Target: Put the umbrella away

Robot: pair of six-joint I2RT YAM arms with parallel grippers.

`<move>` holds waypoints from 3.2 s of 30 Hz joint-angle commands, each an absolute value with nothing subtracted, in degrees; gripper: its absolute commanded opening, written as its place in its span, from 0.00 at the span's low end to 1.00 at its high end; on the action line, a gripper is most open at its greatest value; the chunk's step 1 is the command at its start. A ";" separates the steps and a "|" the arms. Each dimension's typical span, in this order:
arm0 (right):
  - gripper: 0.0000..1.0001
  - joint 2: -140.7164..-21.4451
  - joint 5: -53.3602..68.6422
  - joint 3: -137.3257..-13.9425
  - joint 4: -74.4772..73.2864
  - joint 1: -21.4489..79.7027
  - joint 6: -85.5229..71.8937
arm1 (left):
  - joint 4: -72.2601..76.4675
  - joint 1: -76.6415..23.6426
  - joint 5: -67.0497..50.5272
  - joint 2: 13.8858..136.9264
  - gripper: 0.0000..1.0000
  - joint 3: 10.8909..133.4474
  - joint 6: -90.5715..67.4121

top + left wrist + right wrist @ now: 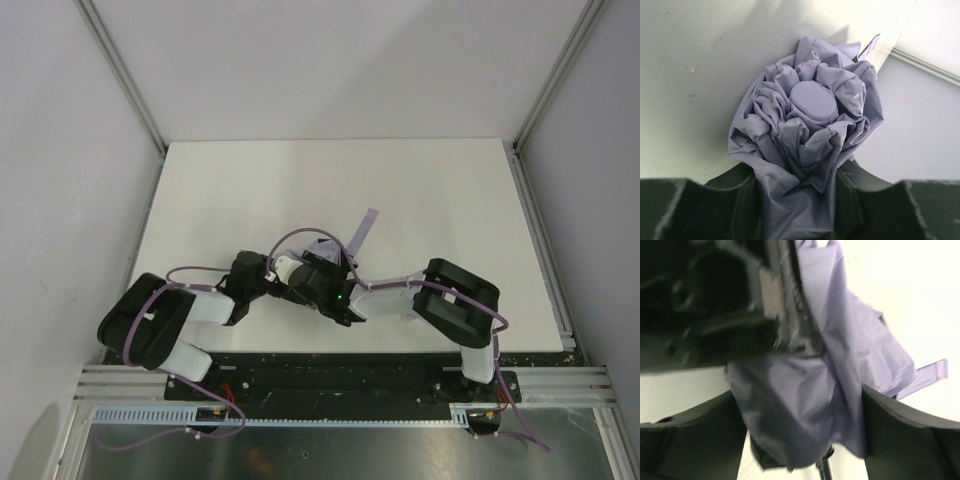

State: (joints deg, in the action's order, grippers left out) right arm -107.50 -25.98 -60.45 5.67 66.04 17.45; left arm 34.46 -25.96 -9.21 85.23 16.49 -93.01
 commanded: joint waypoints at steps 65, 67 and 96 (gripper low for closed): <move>0.95 -108.59 -2.67 -74.72 -14.78 52.43 6.76 | 24.22 -26.02 -7.78 89.25 0.00 16.88 -88.43; 0.96 -108.89 -11.13 -74.67 -14.66 55.54 9.42 | 23.22 -26.08 -8.76 89.70 0.00 17.36 -88.93; 0.00 -124.18 30.07 -69.39 -8.25 42.75 11.03 | 14.01 -24.33 -0.83 69.10 0.98 18.86 -82.37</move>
